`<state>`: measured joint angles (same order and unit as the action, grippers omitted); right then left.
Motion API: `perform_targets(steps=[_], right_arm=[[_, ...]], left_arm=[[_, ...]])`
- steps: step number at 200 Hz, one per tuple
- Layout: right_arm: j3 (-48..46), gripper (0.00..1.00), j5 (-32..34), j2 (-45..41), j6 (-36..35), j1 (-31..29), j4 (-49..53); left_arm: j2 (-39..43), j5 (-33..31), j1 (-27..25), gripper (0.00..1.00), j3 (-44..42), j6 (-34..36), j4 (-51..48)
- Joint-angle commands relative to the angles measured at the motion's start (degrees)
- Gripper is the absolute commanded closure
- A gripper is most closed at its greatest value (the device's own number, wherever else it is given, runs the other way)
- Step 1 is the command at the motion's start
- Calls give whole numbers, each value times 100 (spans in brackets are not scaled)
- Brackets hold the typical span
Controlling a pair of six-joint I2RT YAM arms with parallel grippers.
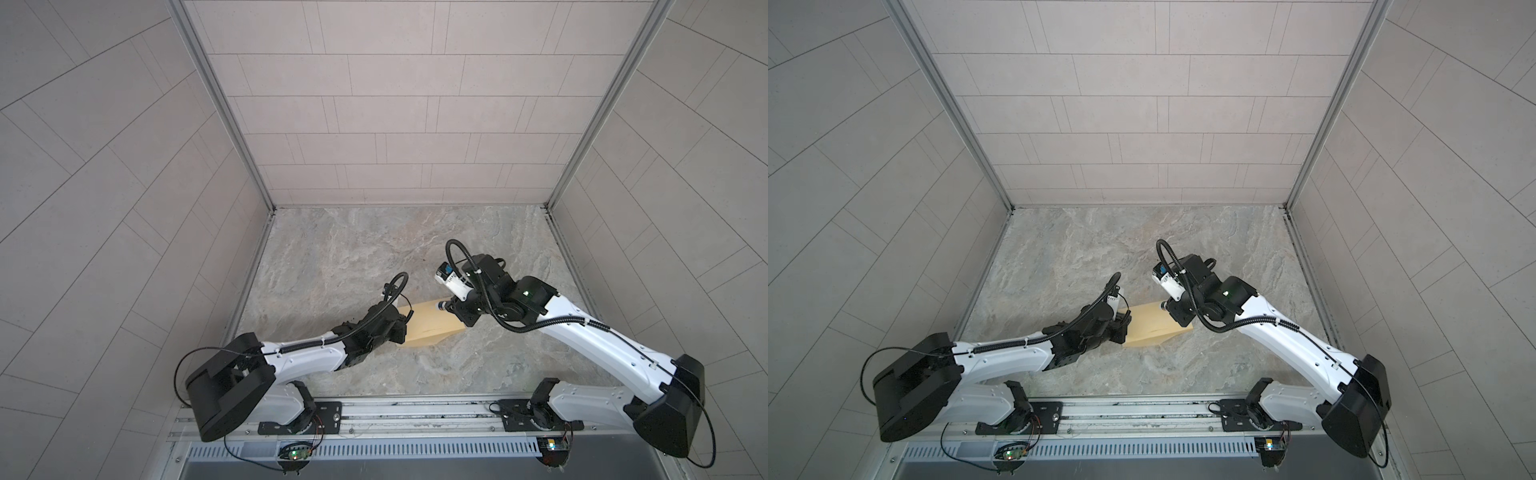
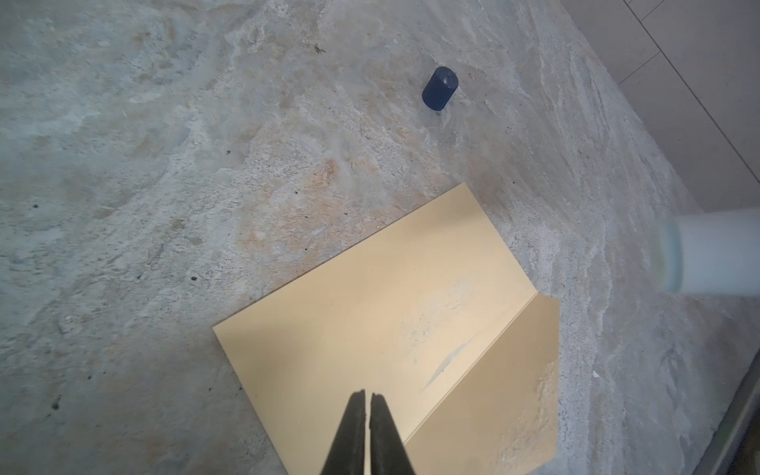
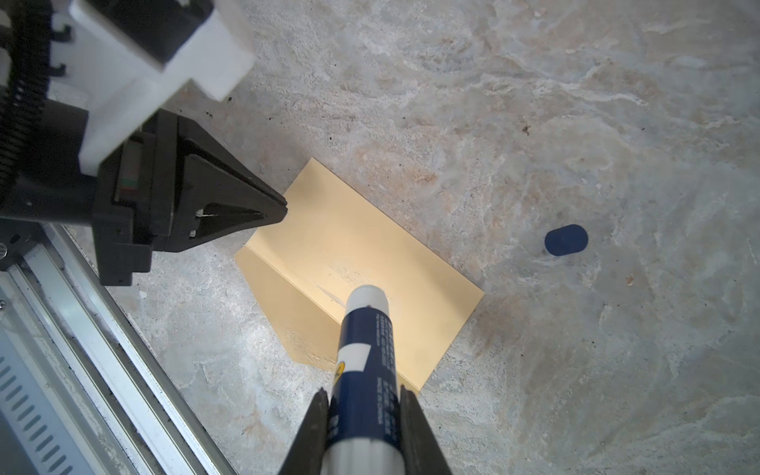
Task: Place the letter into the envelope and seal it
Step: 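Lower the glue stick tip onto the envelope flap with the right gripper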
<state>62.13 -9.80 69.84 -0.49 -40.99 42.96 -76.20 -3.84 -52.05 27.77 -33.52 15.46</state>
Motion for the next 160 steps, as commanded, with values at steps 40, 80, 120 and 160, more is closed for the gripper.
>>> perform_targets(steps=[40,80,120,160], right_arm=[[486,100,103,743,-41,-214,275],[616,100,152,1119,-29,-273,266],[750,100,229,1457,46,-286,297],[1001,100,264,1822,64,-305,516]], left_arm=[[-270,479,296,96,-132,-526,259],[-409,517,334,98,-180,-721,384],[-714,812,483,100,-193,-969,565],[-951,1084,613,100,-193,-1035,727]])
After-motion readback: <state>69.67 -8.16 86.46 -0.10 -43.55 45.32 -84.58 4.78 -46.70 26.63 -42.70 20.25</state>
